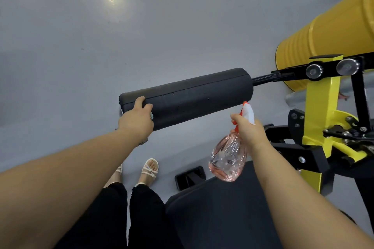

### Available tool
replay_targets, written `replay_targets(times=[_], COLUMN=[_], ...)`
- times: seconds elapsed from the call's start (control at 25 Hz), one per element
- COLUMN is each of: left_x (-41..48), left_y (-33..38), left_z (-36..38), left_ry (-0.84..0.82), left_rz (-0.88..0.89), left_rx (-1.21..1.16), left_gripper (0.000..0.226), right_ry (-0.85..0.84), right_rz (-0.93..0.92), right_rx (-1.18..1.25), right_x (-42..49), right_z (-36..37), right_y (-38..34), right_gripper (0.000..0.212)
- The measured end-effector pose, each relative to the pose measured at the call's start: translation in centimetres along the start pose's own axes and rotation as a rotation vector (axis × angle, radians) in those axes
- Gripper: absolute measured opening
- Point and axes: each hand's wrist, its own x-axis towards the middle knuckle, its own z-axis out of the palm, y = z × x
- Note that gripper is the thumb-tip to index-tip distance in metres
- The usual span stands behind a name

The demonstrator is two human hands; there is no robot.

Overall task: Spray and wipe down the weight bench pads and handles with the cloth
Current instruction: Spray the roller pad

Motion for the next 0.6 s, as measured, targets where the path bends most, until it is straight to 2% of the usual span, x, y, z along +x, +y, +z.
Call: replay_targets(times=[0.08, 0.16, 0.24, 0.28, 0.32, 0.4, 0.48, 0.6], left_x=[0.0, -0.8, -2.4, -3.4, -4.5, -6.2, -7.1, -7.8], left_y=[1.0, 3.0, 5.8, 7.4, 8.9, 11.6, 13.4, 15.8], left_z=[-0.4, -0.8, -1.2, -1.4, -1.6, -1.5, -0.5, 0.6], left_ry=[-0.016, -0.073, -0.21, -0.324, -0.451, -0.619, -0.605, -0.487], left_rz=[0.056, 0.174, 0.303, 0.355, 0.396, 0.479, 0.591, 0.712], left_rx=[0.007, -0.033, -0.181, -0.275, -0.348, -0.353, -0.292, -0.195], left_gripper=[0.044, 0.036, 0.033, 0.041, 0.058, 0.094, 0.111, 0.114], right_ry=[0.005, 0.005, -0.029, -0.064, -0.087, -0.091, -0.055, 0.07], right_rz=[0.021, 0.006, -0.047, -0.078, -0.102, -0.197, -0.278, -0.377], right_rx=[0.117, 0.194, 0.204, 0.228, 0.26, 0.357, 0.474, 0.589], right_x=[-0.6, -1.3, -2.1, -2.6, -3.2, -4.2, -5.2, -6.5], right_z=[0.0, -0.6, -1.3, -1.6, -2.1, -2.9, -3.8, -5.5], right_y=[0.4, 0.7, 1.5, 1.8, 2.1, 2.8, 3.4, 5.2], right_gripper=[0.006, 0.01, 0.005, 0.008, 0.013, 0.013, 0.014, 0.025])
